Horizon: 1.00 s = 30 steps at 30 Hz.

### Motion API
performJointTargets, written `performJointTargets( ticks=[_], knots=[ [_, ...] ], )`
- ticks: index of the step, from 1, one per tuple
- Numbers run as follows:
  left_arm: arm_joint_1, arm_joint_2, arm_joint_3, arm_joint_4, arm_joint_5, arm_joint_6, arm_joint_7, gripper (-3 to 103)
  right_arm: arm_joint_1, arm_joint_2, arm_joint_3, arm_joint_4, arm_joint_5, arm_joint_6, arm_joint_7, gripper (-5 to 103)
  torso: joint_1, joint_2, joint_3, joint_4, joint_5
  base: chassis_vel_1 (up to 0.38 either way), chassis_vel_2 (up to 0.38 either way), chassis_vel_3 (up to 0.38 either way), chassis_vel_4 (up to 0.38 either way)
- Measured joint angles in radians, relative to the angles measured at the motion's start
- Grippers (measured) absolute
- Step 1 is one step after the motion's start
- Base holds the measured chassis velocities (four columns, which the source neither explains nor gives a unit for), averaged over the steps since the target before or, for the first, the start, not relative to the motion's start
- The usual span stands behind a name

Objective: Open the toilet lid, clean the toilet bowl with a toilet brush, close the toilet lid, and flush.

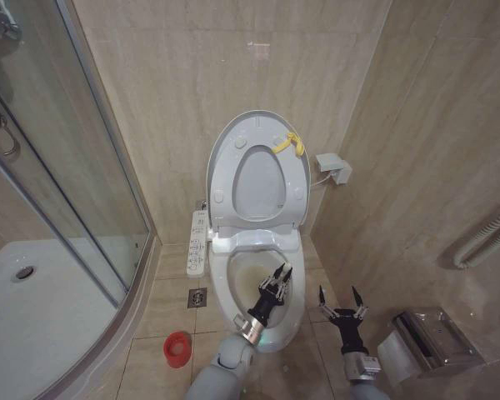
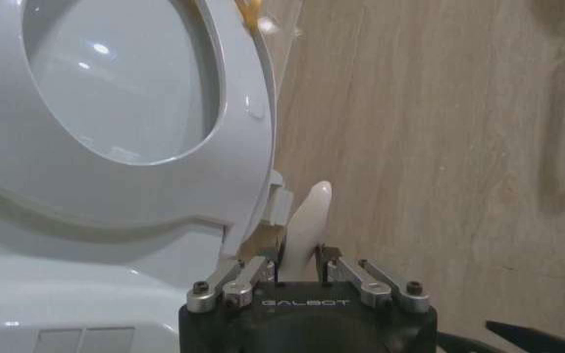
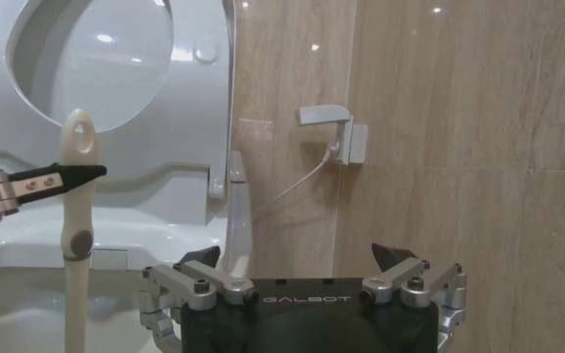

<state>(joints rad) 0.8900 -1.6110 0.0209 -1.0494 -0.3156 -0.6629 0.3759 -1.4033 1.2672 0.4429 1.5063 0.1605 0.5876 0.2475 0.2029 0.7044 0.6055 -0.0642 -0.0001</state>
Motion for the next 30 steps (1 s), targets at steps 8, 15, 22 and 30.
performJointTargets(
  ticks=[8,15,22,30],
  knots=[
    [-0.085,0.002,0.013,0.103,0.001,-0.028,0.000,24,-0.005,0.005,-0.001,-0.006,-0.006,0.003,-0.001,100,0.000,0.000,0.000,0.0001,0.0000,0.000,0.000,0.000,0.000],
    [-0.140,0.002,0.039,0.156,-0.019,-0.041,-0.003,23,-0.009,0.005,0.005,-0.006,-0.008,0.003,-0.001,100,0.000,0.000,0.000,0.0002,0.0000,0.000,0.000,0.000,0.000],
    [-0.174,0.003,0.089,0.155,-0.065,-0.040,-0.008,23,-0.003,0.016,0.004,-0.013,-0.019,0.003,-0.001,100,0.000,0.000,0.000,0.0002,0.0001,0.000,0.000,0.000,0.000],
    [-0.212,0.003,0.135,0.147,-0.086,-0.040,-0.025,21,-0.005,0.030,0.006,-0.014,-0.033,0.001,0.001,100,0.000,0.000,0.000,0.0002,0.0000,0.000,0.000,0.000,0.000]
  ],
)
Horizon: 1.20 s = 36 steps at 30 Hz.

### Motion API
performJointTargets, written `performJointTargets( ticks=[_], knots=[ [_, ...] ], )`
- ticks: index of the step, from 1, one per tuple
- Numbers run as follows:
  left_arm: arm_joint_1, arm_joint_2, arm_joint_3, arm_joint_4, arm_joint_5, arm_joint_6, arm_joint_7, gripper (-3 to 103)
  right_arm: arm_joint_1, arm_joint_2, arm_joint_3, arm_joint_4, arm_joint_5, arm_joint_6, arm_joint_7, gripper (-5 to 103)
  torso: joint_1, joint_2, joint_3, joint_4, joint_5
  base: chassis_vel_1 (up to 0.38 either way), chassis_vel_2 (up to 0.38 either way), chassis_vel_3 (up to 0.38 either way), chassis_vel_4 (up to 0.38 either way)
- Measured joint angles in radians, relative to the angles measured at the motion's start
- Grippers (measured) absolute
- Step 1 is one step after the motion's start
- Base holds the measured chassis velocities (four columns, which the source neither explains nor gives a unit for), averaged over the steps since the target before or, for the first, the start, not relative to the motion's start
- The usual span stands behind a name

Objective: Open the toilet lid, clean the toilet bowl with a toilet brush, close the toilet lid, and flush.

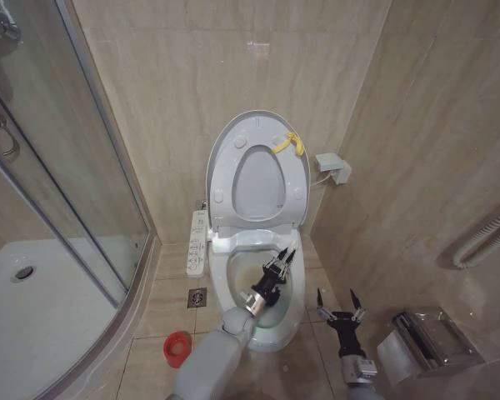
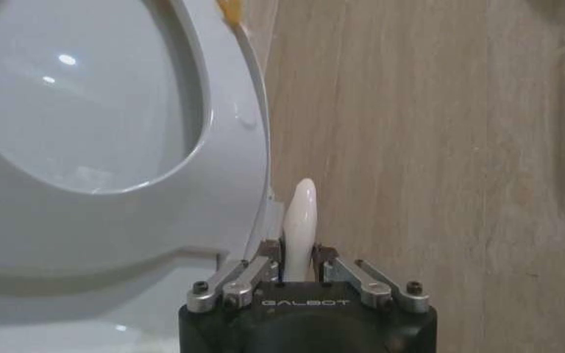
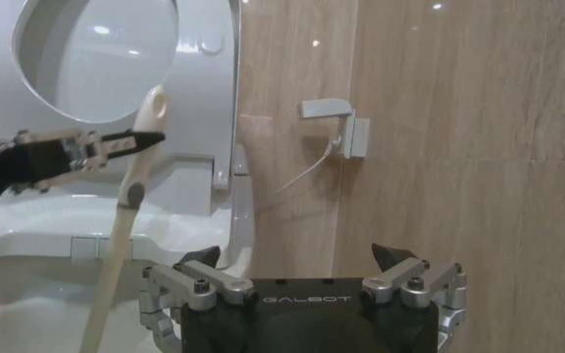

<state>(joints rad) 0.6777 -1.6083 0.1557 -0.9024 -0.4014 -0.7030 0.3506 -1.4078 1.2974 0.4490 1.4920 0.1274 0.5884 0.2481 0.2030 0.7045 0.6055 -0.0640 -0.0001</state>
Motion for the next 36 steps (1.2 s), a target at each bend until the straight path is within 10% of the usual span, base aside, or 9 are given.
performJointTargets(
  ticks=[36],
  knots=[
    [-0.106,0.000,-0.007,-0.001,-0.012,0.052,0.002,19,-0.020,0.046,0.023,-0.005,-0.043,0.006,0.008,100,0.000,0.000,0.000,-0.0002,0.0000,0.000,0.000,0.000,0.000]
  ],
)
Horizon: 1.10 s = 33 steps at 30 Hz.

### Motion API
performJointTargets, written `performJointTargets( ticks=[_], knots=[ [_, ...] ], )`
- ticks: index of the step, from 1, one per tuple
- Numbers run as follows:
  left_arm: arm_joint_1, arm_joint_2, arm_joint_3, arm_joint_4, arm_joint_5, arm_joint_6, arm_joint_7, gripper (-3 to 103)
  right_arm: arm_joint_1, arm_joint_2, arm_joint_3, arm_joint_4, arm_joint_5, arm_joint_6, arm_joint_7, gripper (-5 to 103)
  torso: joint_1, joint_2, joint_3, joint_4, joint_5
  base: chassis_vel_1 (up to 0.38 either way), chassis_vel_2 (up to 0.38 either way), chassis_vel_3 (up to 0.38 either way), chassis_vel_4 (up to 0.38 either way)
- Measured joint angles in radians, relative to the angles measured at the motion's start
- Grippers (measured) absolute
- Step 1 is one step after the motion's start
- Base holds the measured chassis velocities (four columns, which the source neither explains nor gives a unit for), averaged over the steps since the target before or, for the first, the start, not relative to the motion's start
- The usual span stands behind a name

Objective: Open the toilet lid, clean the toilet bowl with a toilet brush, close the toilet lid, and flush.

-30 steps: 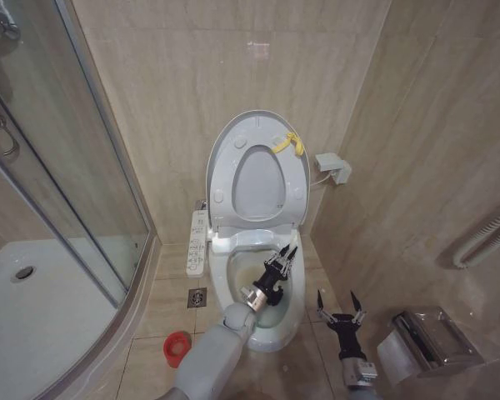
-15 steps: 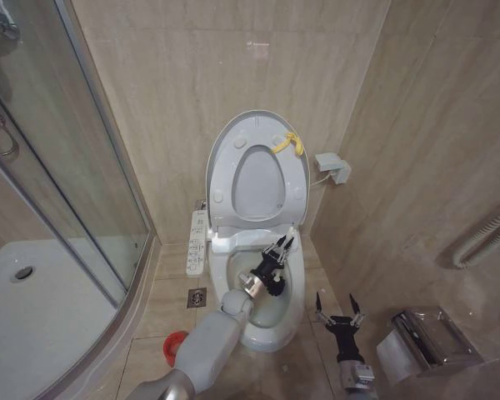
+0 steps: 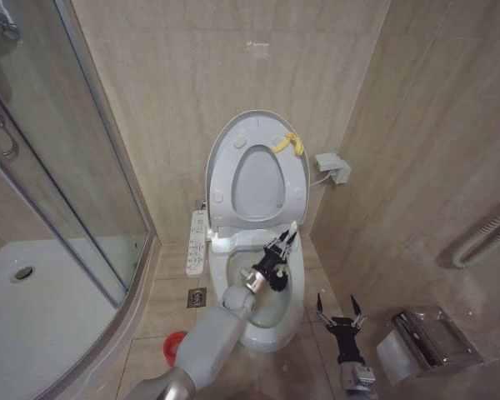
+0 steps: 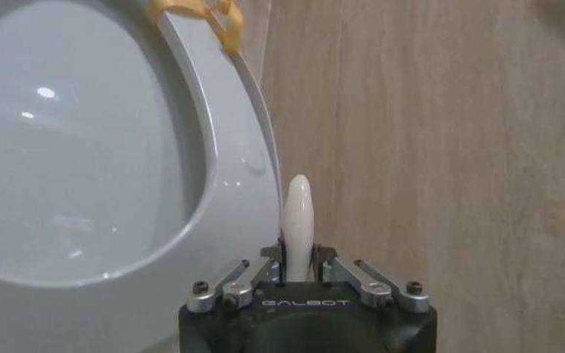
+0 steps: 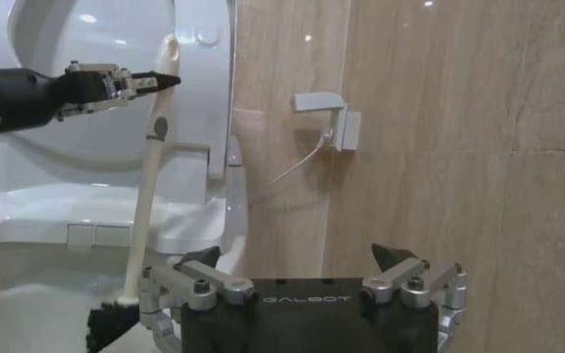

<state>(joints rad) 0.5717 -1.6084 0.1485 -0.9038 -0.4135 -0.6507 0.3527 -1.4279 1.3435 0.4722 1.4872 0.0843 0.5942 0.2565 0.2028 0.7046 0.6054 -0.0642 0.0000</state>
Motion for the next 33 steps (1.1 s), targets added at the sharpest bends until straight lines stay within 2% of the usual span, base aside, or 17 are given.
performJointTargets(
  ticks=[8,14,16,19,20,21,26,33],
  knots=[
    [0.020,0.000,-0.033,0.092,0.015,-0.011,0.001,19,0.000,-0.005,-0.006,-0.002,0.000,0.005,0.000,100,0.000,0.000,0.000,0.0004,0.0003,0.000,0.000,0.000,0.000],
    [0.059,0.001,-0.043,0.053,0.016,-0.013,-0.001,19,0.004,-0.011,-0.009,-0.002,0.005,0.007,0.000,100,0.000,0.000,0.000,0.0002,0.0002,0.000,0.000,0.000,0.000],
    [0.086,0.000,-0.039,-0.006,0.008,0.000,-0.016,19,0.002,-0.010,-0.011,0.004,0.005,0.007,0.000,100,0.000,0.000,0.000,0.0001,0.0002,0.000,0.000,0.000,0.000],
    [0.137,0.000,-0.025,-0.112,0.006,0.041,-0.075,19,-0.001,-0.014,-0.011,0.016,0.009,0.007,0.000,100,0.000,0.000,0.000,0.0000,-0.0002,0.000,0.000,0.000,0.000],
    [0.137,0.000,-0.025,-0.112,0.006,0.041,-0.075,19,-0.001,-0.014,-0.011,0.016,0.009,0.007,0.000,100,0.000,0.000,0.000,0.0000,-0.0002,0.000,0.000,0.000,0.000],
    [0.159,0.008,-0.024,-0.152,0.006,0.056,-0.103,19,0.000,-0.018,-0.011,0.016,0.011,0.007,0.000,100,0.000,0.000,0.000,-0.0004,-0.0004,0.000,0.000,0.000,0.000],
    [0.210,0.072,-0.057,-0.246,-0.007,0.086,-0.148,19,0.010,-0.023,-0.015,0.016,0.017,0.007,-0.001,100,0.000,0.000,0.000,0.0005,0.0001,0.000,0.000,0.000,0.000],
    [0.298,0.172,-0.101,-0.425,-0.009,0.115,-0.189,19,0.022,-0.013,-0.039,0.003,0.008,0.007,-0.003,100,0.000,0.000,0.000,0.0001,-0.0001,0.000,0.000,0.000,0.000]
  ],
)
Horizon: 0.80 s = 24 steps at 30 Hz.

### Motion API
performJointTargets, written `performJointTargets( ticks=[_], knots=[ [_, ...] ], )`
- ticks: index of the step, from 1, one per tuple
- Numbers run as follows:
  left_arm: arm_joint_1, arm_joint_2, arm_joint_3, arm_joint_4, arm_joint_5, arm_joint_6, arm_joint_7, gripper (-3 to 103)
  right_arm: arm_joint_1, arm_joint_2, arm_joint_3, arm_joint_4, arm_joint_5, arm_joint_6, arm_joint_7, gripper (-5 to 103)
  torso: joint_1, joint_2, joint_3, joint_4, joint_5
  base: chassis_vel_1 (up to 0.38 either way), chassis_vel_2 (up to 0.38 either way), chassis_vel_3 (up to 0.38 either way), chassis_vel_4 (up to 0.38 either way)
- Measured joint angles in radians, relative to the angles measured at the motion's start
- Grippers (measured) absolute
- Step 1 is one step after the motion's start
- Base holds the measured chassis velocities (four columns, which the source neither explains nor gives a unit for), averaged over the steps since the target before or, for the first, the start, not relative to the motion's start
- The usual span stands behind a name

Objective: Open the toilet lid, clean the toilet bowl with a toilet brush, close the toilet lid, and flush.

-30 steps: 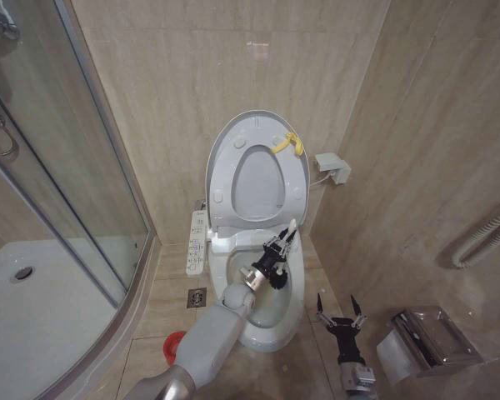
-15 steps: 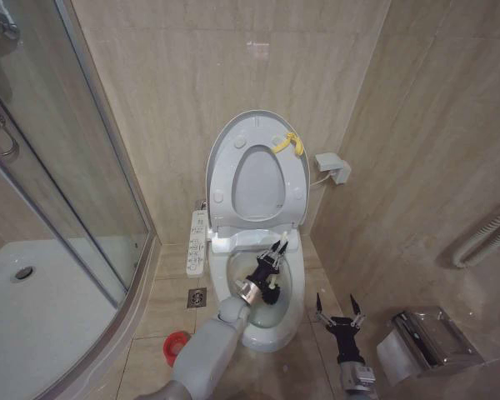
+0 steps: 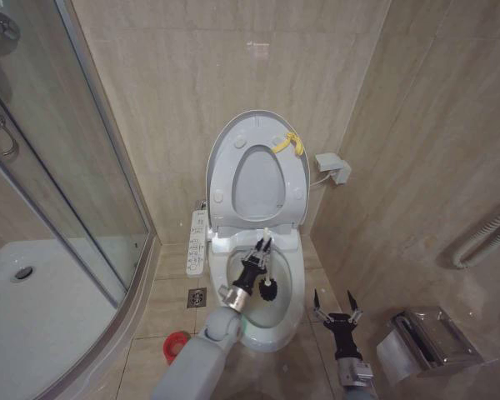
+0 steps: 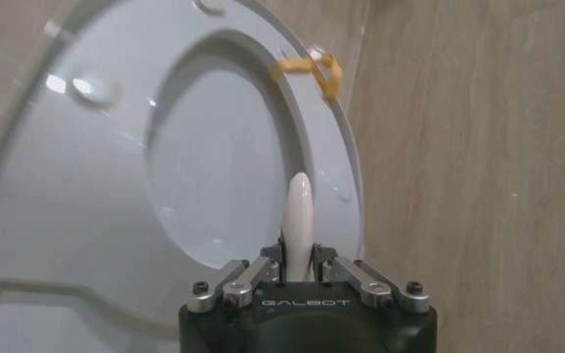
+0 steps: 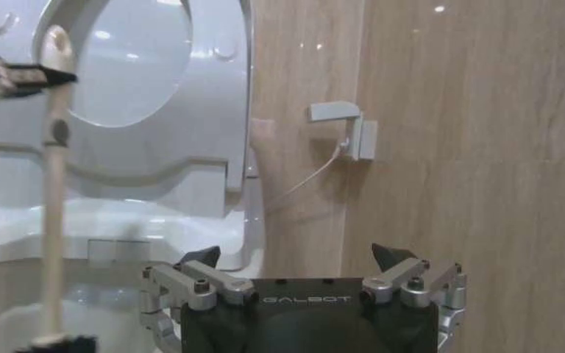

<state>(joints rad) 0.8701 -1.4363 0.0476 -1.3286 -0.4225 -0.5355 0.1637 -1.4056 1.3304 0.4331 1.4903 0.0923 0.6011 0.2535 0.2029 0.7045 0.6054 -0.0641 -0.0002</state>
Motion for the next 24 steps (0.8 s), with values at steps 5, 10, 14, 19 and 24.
performJointTargets(
  ticks=[5,10,14,19,24],
  knots=[
    [0.069,0.073,-0.044,-0.104,-0.015,0.003,-0.007,19,0.007,0.002,-0.010,-0.017,-0.006,0.000,-0.003,100,0.000,0.000,0.000,0.0000,0.0000,0.000,0.000,0.000,0.000],
    [0.142,0.117,-0.101,-0.206,-0.038,0.009,-0.008,19,0.014,0.007,-0.018,-0.034,-0.009,0.005,-0.008,100,0.000,0.000,0.000,0.0000,0.0001,0.000,0.000,0.000,0.000],
    [0.198,0.135,-0.130,-0.267,-0.054,0.013,-0.011,19,0.019,0.013,-0.025,-0.038,-0.011,0.006,-0.011,100,0.000,0.000,0.000,-0.0001,0.0000,0.000,0.000,0.000,0.000],
    [0.298,0.148,-0.162,-0.320,-0.064,0.010,-0.011,19,0.026,0.027,-0.038,-0.040,-0.018,0.006,-0.013,100,0.000,0.000,0.000,0.0002,0.0001,0.000,0.000,0.000,0.000],
    [0.331,0.145,-0.174,-0.325,-0.063,-0.002,-0.009,19,0.024,0.031,-0.040,-0.040,-0.023,0.007,-0.013,100,0.000,0.000,0.000,0.0000,0.0001,0.000,0.000,0.000,0.000]
  ],
)
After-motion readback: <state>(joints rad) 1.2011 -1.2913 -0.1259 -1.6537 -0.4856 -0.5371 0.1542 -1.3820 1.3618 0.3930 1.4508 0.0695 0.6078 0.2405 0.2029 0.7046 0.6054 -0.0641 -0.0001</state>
